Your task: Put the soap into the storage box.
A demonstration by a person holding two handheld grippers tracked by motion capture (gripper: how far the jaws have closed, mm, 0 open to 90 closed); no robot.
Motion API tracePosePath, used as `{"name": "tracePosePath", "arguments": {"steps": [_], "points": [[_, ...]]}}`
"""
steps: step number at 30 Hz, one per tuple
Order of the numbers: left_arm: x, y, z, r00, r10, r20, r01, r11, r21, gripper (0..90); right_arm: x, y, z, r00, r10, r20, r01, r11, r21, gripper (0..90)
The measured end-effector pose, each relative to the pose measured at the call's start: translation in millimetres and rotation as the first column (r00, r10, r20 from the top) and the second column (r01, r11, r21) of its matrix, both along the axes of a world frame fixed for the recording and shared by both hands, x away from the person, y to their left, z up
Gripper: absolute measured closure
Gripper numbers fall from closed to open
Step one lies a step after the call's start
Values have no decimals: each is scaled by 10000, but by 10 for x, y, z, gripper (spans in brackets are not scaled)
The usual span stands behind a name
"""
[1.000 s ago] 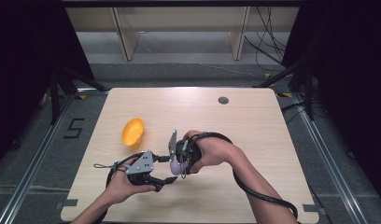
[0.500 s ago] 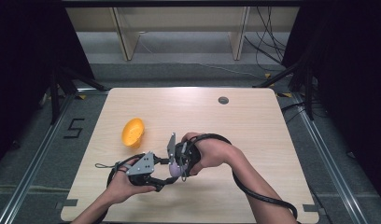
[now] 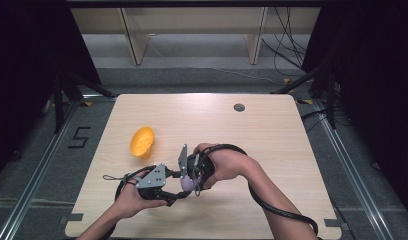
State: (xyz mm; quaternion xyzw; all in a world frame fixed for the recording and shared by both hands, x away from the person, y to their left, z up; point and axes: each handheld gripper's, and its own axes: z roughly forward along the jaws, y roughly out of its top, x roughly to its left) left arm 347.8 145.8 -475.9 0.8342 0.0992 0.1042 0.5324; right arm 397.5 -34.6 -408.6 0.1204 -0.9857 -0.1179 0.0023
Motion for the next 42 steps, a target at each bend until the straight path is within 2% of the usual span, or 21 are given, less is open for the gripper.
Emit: {"name": "tracePosePath", "arguments": {"steps": [2, 4, 6, 8, 9, 12, 14, 18, 19, 23, 24, 25, 29, 31, 32, 34, 35, 36, 37, 41, 42], "points": [[-2, -2, 0, 10000, 0, 10, 0, 10000, 35, 383, 1, 4, 2, 9998, 176, 51, -176, 9998, -1, 499], [7, -2, 1, 9999, -83, 123, 82, 9999, 84, 382, -17, -3, -2, 9999, -134, -57, 134, 9999, -47, 499], [-2, -2, 2, 10000, -11, -33, 11, 9999, 146, 381, -24, -1, 6, 9999, -165, -10, 165, 9999, -51, 499], [-9, -22, -20, 9999, 68, -123, -70, 9999, -129, 380, -17, 11, 8, 10000, 42, -54, -41, 10000, 61, 499], [-12, -20, -17, 9999, 88, -103, -89, 9999, -84, 380, -44, 2, 22, 9995, -291, -131, 290, 9995, -81, 499], [-11, -4, 2, 10000, 44, -73, -43, 10000, 87, 385, -56, 12, 28, 9992, -376, -156, 374, 9993, -83, 499], [-16, -6, -1, 9999, 119, -93, -119, 9999, -42, 386, -53, 14, 31, 9992, -359, -165, 358, 9993, -40, 499], [-16, -3, 5, 10000, 64, -46, -64, 10000, -10, 390, -30, 23, 25, 9999, 66, -126, -64, 9998, 184, 499], [-3, -8, 1, 9999, -45, 157, 47, 9999, -139, 391, -45, 12, 33, 9997, -218, -147, 219, 9997, 73, 499], [-12, 18, 42, 9999, -97, -128, 95, 9997, -230, 393, -43, -2, 56, 9994, -258, -244, 263, 9994, 223, 498], [0, 30, 58, 9999, -158, 58, 159, 9997, -176, 394, -36, -3, 63, 9995, -196, -231, 204, 9992, 348, 498], [-20, 29, 60, 9996, -16, -265, 5, 9991, -420, 394, -30, -4, 71, 9997, -122, -200, 130, 9991, 410, 498], [-9, 37, 90, 9993, -238, -291, 223, 9985, -504, 396, -45, -15, 126, 9997, -206, -125, 208, 9996, 206, 496], [-18, 53, 102, 9983, -149, -571, 118, 9985, -533, 396, -51, -15, 126, 9996, -220, -181, 225, 9994, 277, 493], [-1, 54, 104, 9987, -315, -408, 292, 9979, -571, 396, -46, -13, 120, 9998, -139, -154, 145, 9993, 357, 493], [-15, 53, 101, 9979, -217, -605, 175, 9975, -684, 396, -40, -10, 123, 9999, -50, -99, 54, 9991, 410, 492], [-15, 58, 113, 9984, -260, -500, 230, 9979, -600, 396, -41, -11, 124, 9999, -53, -98, 57, 9992, 405, 492], [-26, 55, 115, 9975, -211, -667, 166, 9976, -668, 396, 2, 11, 112, 9979, 645, 100, -651, 9949, 767, 492], [-26, 56, 122, 9980, -229, -585, 195, 9981, -584, 397, -40, -6, 124, 9999, 84, -129, -78, 9989, 459, 492], [-13, 62, 128, 9986, -353, -397, 337, 9986, -414, 397, -25, 8, 107, 9993, 360, -121, -352, 9975, 619, 493], [-30, 58, 122, 9974, -235, -680, 200, 9985, -516, 397, -23, 9, 102, 9992, 386, -112, -378, 9971, 662, 493]]}}
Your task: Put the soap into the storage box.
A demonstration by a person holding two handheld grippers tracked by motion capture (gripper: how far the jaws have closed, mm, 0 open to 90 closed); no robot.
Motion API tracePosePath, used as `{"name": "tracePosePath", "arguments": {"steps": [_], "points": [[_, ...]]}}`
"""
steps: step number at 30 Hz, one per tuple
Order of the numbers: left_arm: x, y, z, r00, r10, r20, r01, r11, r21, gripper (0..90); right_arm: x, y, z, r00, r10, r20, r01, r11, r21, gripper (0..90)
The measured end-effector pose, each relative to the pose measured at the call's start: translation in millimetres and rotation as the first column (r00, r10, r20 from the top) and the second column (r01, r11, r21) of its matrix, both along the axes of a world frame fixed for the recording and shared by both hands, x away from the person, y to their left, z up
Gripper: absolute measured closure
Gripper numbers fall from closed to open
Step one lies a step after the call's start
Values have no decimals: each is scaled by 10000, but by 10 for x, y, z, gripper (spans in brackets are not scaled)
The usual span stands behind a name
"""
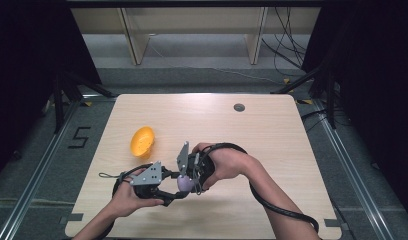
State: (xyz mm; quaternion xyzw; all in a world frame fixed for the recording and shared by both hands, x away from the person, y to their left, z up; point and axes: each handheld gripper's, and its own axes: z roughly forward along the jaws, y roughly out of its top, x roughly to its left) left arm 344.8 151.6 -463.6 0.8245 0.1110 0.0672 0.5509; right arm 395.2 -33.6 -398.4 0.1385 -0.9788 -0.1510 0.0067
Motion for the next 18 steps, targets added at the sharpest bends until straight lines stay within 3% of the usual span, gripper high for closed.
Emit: {"name": "tracePosePath", "arguments": {"steps": [2, 4, 5, 10, 14, 16, 18], "points": [[4, 2, 12, 9998, -104, 150, 104, 9999, 1, 397, -2, -2, 0, 10000, -70, -39, 70, 10000, 22, 493], [-13, 1, 21, 10000, 37, 0, -37, 10000, -14, 397, -18, -11, 6, 9993, -324, -177, 323, 9995, -55, 493], [3, 8, 30, 9996, -118, 237, 115, 9999, 119, 397, -29, -14, 16, 9989, -423, -216, 421, 9990, -128, 493], [-7, 4, 25, 9997, -242, 92, 242, 9997, -37, 397, 42, 10, -5, 9981, 609, 84, -613, 9969, 501, 494], [-11, 1, 24, 9998, -93, 174, 93, 10000, 6, 397, 25, 5, -2, 9993, 373, 7, -373, 9985, 411, 494], [-9, 6, 27, 9998, -140, 131, 140, 9999, 66, 397, 47, 15, -11, 9978, 668, 31, -668, 9964, 530, 494], [-13, -2, 27, 9998, -170, 75, 171, 9998, -57, 397, 33, 5, -12, 9991, 407, -77, -403, 9981, 470, 493]]}}
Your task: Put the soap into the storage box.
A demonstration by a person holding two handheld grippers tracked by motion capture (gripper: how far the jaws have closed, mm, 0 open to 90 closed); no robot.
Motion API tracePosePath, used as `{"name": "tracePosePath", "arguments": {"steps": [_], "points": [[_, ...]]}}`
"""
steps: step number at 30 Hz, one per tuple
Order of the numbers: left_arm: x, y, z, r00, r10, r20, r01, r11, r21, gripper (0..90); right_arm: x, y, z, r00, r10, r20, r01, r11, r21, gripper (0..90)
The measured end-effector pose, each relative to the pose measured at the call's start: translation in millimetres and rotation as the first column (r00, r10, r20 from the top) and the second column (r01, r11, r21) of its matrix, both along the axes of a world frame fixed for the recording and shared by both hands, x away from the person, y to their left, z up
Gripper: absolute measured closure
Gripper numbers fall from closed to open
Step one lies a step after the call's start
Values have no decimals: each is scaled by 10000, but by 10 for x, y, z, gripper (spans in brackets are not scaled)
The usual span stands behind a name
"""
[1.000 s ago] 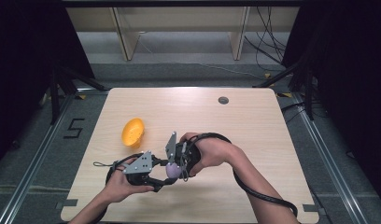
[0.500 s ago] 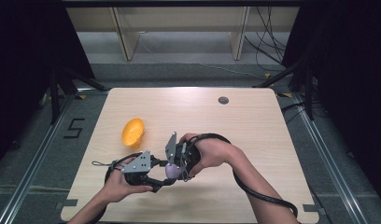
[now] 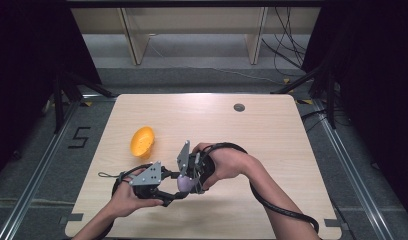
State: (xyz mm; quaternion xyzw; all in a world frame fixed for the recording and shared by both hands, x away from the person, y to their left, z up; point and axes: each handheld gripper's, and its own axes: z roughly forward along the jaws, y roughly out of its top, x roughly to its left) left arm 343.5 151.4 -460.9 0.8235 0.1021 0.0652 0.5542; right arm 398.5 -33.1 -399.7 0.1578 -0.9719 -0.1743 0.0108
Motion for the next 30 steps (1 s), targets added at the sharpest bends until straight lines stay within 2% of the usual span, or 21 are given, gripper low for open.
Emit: {"name": "tracePosePath", "arguments": {"steps": [1, 5, 7, 8, 11, 12, 13, 14, 16, 17, 19, 21, 22, 23, 24, 25, 27, 28, 29, 30], "points": [[-1, 1, 4, 10000, -22, -20, 22, 10000, 42, 397, 12, 2, -7, 9999, 156, -26, -156, 9998, 83, 493], [-13, 5, 15, 10000, 48, -60, -48, 9999, 106, 397, 11, 3, -9, 9999, 125, -66, -124, 9999, 85, 492], [-5, 2, 23, 9999, -120, 100, 119, 9999, 110, 397, 17, 11, -9, 9994, 338, -35, -337, 9993, 154, 492], [-20, 1, 20, 10000, -22, -64, 22, 10000, 89, 397, 5, 6, -8, 9998, 162, -128, -161, 9998, 67, 493], [-8, 1, 21, 9998, -170, 55, 170, 9998, 36, 397, -59, -22, 17, 9965, -721, -414, 702, 9964, -471, 493], [-4, 1, 23, 9998, -181, 97, 181, 9998, 25, 397, -23, -9, 6, 9994, -241, -261, 236, 9995, -194, 493], [-14, 0, 22, 10000, -82, -26, 82, 10000, -17, 397, -47, -20, 18, 9976, -586, -376, 573, 9977, -349, 492], [-15, 5, 30, 10000, -52, 15, 52, 10000, 53, 397, -22, -11, 16, 9996, -210, -210, 205, 9996, -203, 492], [-8, 5, 41, 9998, -171, 140, 169, 9998, 101, 397, -17, -10, 8, 9994, -224, -249, 223, 9997, -59, 488], [-26, 1, 39, 10000, -23, -89, 23, 10000, -5, 397, 2, -1, 3, 9998, -1, -199, 2, 10000, 34, 485], [-27, 6, 47, 10000, -57, -59, 57, 10000, 50, 397, 12, -2, -8, 9997, 56, -222, -56, 10000, -9, 477], [-30, 14, 54, 10000, -21, 4, 21, 9999, 129, 397, -7, -23, -19, 9988, -355, -347, 347, 9991, -226, 466], [-30, 15, 56, 10000, -20, 14, 20, 9999, 124, 397, -46, -41, -5, 9938, -944, -588, 905, 9937, -658, 464], [-14, 18, 62, 9997, -159, 185, 156, 9997, 161, 397, -28, -37, -8, 9972, -647, -387, 623, 9963, -591, 460], [-17, 19, 62, 9999, -111, 131, 109, 9998, 159, 397, -23, -35, -13, 9975, -603, -376, 583, 9970, -516, 456], [-21, 22, 61, 10000, -23, -4, 23, 9999, 124, 397, -46, -50, -13, 9928, -1042, -586, 1000, 9924, -712, 448], [-23, 27, 62, 10000, 66, -54, -66, 9999, 99, 397, -47, -56, -8, 9913, -1143, -650, 1095, 9913, -729, 432], [-6, 32, 67, 9999, -43, 120, 41, 9999, 110, 397, -36, -49, -5, 9942, -927, -543, 894, 9941, -609, 425], [-19, 34, 63, 9999, 97, -76, -96, 9999, 91, 397, -65, -71, 3, 9871, -1416, -748, 1352, 9872, -844, 417], [-16, 36, 62, 9999, 94, -35, -94, 9999, 118, 397, -35, -69, -5, 9927, -1036, -624, 996, 9930, -640, 418]]}}
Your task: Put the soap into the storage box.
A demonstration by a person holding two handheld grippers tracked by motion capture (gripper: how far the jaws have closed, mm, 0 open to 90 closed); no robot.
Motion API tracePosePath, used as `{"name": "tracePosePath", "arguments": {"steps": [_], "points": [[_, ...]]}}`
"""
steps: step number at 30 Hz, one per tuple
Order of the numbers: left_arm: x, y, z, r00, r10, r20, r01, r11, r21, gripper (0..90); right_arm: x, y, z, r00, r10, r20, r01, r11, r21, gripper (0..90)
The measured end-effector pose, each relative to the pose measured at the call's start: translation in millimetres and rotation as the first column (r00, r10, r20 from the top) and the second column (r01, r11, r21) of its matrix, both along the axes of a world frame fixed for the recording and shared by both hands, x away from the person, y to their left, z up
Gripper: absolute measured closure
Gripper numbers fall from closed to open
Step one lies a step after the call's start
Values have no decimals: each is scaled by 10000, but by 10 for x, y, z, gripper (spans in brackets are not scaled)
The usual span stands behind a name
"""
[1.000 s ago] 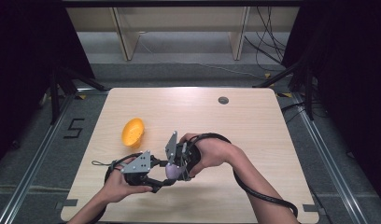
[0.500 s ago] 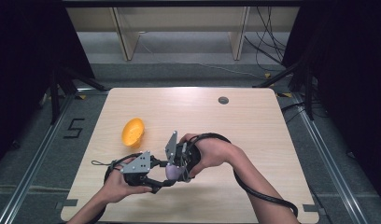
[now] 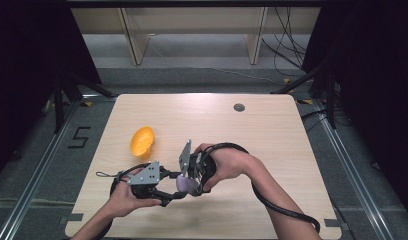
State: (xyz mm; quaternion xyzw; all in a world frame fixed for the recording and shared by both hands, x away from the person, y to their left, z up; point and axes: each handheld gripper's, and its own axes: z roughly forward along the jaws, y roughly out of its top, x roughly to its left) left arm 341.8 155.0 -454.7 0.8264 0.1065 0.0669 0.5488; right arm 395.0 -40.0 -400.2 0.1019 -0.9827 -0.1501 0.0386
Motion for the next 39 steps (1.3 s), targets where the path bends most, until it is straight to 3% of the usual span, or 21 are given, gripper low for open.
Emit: {"name": "tracePosePath", "arguments": {"steps": [2, 3, 5, 7, 11, 14, 20, 21, 22, 24, 25, 27, 30, 31, 32, 33, 34, 35, 37, 38, 39], "points": [[2, 6, 2, 10000, 28, -6, -28, 10000, 71, 397, 4, -15, 7, 10000, 13, 39, -14, 10000, 91, 418], [4, 9, 1, 10000, 45, -1, -45, 10000, 88, 397, -28, -35, 28, 9993, -377, -55, 377, 9992, -100, 417], [13, 13, 2, 9999, 18, 108, -19, 10000, 58, 397, -2, -64, 24, 9996, -280, 62, 279, 9996, 102, 412], [3, 13, 0, 9999, 142, -70, -143, 9999, -89, 397, 2, -106, 42, 9989, -439, 177, 436, 9990, 127, 408], [5, 40, 13, 9995, 316, -22, -316, 9995, -76, 397, 20, -234, 43, 9960, -839, 293, 831, 9962, 271, 406], [25, 63, 19, 9993, 366, 69, -366, 9993, -69, 397, 52, -348, 24, 9962, -698, 525, 665, 9958, 636, 406], [24, 89, 43, 9970, 766, -86, -768, 9967, -265, 397, -27, -639, 45, 9825, -1793, 513, 1774, 9833, 396, 407], [21, 100, 55, 9951, 990, -58, -991, 9948, -229, 397, -31, -683, 45, 9814, -1836, 555, 1810, 9823, 490, 414], [16, 102, 61, 9925, 1209, -192, -1215, 9919, -358, 397, -8, -716, 39, 9863, -1496, 699, 1442, 9866, 765, 419], [22, 122, 94, 9863, 1597, -412, -1618, 9853, -555, 397, -49, -799, 40, 9759, -2079, 658, 2008, 9744, 1008, 431], [-2, 130, 110, 9765, 2029, -731, -2072, 9766, -580, 397, -33, -826, 30, 9820, -1763, 674, 1674, 9785, 1204, 434], [-1, 145, 147, 9703, 2362, -529, -2392, 9691, -597, 397, -93, -903, 34, 9641, -2570, 663, 2485, 9619, 1138, 438], [-8, 170, 197, 9460, 3110, -916, -3180, 9451, -758, 397, -124, -983, 2, 9555, -2859, 722, 2713, 9483, 1646, 459], [-17, 178, 216, 9335, 3461, -935, -3528, 9332, -686, 396, -144, -1007, -10, 9508, -3025, 670, 2867, 9410, 1799, 461], [-16, 186, 229, 9258, 3668, -916, -3732, 9254, -665, 396, -161, -1030, -27, 9427, -3264, 697, 3083, 9317, 1921, 468], [-24, 198, 246, 9107, 4017, -965, -4081, 9111, -586, 396, -164, -1048, -46, 9399, -3313, 830, 3088, 9282, 2076, 470], [-20, 205, 250, 9007, 4212, -1067, -4294, 9004, -707, 397, -180, -1066, -77, 9301, -3583, 807, 3330, 9153, 2265, 468], [-24, 222, 266, 8906, 4454, -920, -4512, 8906, -569, 396, -197, -1086, -107, 9216, -3796, 812, 3505, 9037, 2459, 468], [-20, 248, 288, 8747, 4768, -869, -4820, 8745, -538, 396, -243, -1138, -156, 8863, -4566, 776, 4186, 8614, 2877, 473], [-20, 256, 298, 8680, 4877, -934, -4938, 8676, -592, 396, -261, -1165, -179, 8621, -5036, 573, 4646, 8304, 3076, 473], [-20, 272, 312, 8623, 4979, -922, -5037, 8620, -564, 396, -280, -1198, -196, 8287, -5588, 319, 5203, 7901, 3241, 474]]}}
